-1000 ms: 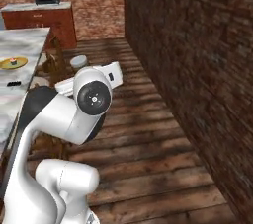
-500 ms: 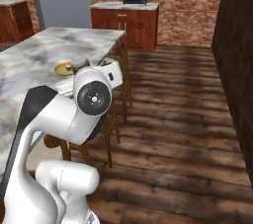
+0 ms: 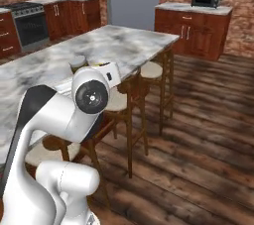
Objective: Take the cinnamon bottle from the cabinet and place it on the dining table, next to the plate with the cupcake. Then take the chocolate from the dining counter and place it on the cupcake plate.
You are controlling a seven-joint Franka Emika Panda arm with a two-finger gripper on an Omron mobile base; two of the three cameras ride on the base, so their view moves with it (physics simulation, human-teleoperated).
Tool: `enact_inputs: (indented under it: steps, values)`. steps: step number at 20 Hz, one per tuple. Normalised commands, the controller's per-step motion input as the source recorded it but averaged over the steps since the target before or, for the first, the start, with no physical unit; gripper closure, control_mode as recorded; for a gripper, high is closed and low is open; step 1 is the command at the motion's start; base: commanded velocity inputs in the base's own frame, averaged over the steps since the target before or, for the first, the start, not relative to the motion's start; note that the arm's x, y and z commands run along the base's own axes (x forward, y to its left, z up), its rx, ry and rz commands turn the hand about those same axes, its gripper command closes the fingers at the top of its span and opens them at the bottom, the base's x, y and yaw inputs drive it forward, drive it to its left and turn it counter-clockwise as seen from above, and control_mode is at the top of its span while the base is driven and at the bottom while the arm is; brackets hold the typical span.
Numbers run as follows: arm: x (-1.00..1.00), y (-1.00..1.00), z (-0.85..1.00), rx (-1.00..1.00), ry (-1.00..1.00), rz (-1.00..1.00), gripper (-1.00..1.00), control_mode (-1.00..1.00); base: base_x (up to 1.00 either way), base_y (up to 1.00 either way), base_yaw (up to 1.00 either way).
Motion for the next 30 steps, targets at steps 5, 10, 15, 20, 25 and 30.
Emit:
enact_inputs:
  steps: [5, 10, 15, 20, 25, 30]
  values:
    - [0.0, 0.0, 0.0, 0.0, 0.0, 0.0, 1.0, 1.0, 0.07, -0.84, 0.47]
    - [0.0, 0.0, 0.0, 0.0, 0.0, 0.0, 1.0, 1.0, 0.0, -0.88, 0.47]
    - [0.0, 0.0, 0.0, 0.0, 0.0, 0.0, 1.0, 1.0, 0.0, -0.62, 0.6]
    - [0.0, 0.0, 0.0, 0.0, 0.0, 0.0, 1.0, 1.0, 0.06, -0.67, 0.58]
    - [0.0, 0.0, 0.0, 0.0, 0.0, 0.0, 1.0, 1.0, 0.07, -0.86, 0.46]
    - [0.0, 0.0, 0.0, 0.0, 0.0, 0.0, 1.0, 1.0, 0.0, -1.0, 0.36]
